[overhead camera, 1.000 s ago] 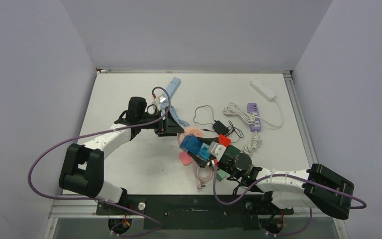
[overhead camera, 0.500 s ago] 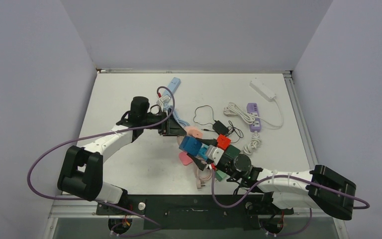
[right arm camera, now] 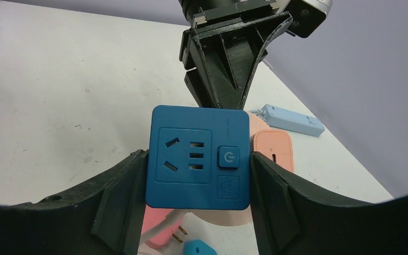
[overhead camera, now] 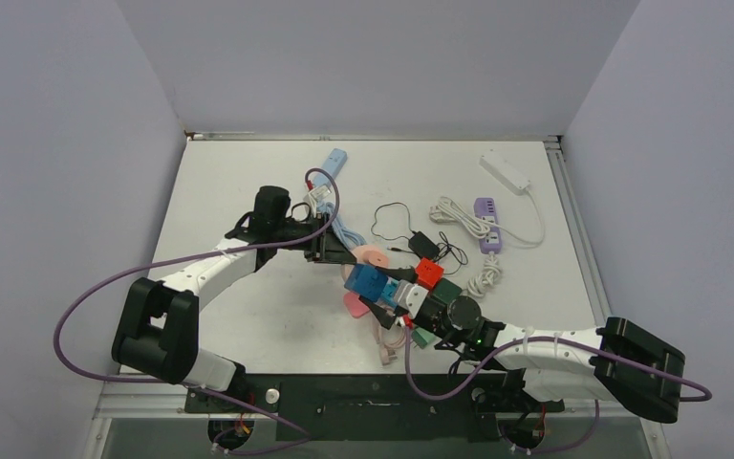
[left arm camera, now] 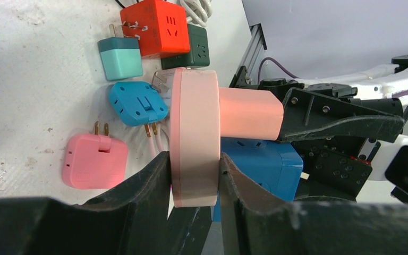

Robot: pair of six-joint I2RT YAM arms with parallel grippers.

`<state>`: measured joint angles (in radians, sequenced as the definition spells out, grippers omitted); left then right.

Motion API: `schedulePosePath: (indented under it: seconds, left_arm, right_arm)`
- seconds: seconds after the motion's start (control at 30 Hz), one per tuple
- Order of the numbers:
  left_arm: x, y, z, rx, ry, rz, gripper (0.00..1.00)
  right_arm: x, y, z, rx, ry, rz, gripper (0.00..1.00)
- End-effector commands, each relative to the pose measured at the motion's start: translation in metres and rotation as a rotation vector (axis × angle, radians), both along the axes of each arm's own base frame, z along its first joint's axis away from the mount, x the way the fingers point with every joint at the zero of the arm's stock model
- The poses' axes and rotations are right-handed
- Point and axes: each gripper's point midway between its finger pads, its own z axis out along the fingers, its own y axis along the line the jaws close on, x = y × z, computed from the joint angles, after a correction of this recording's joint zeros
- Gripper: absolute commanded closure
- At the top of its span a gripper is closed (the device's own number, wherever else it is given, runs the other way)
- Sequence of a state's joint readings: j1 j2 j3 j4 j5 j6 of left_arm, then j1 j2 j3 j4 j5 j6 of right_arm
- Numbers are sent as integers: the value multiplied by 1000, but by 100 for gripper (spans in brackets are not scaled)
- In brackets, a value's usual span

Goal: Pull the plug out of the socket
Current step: Remove the plug from the socket.

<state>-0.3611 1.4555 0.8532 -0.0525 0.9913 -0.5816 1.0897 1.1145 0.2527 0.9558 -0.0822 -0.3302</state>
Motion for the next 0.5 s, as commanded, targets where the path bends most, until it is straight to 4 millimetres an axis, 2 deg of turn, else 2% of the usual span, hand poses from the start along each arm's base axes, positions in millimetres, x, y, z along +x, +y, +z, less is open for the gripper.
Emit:
schedulePosePath:
  seconds: [0.0,0.13,0.27,0.47]
  left_arm:
    - [-1,-6,8,-10,-36,-37,84]
    - [2,-5,5,6,-52,-24,100]
    - [9,-1,-1,51,-86,17,100]
    - [19,6,-23,142,-81,62,100]
  right_arm:
    - [2,1,80,215,-145,-15,95]
    - [8,-1,69,209,-125,-48,95]
    - [17,-6,48,210,-68,-86,95]
    - [30,-15,14,239,82,-91,95]
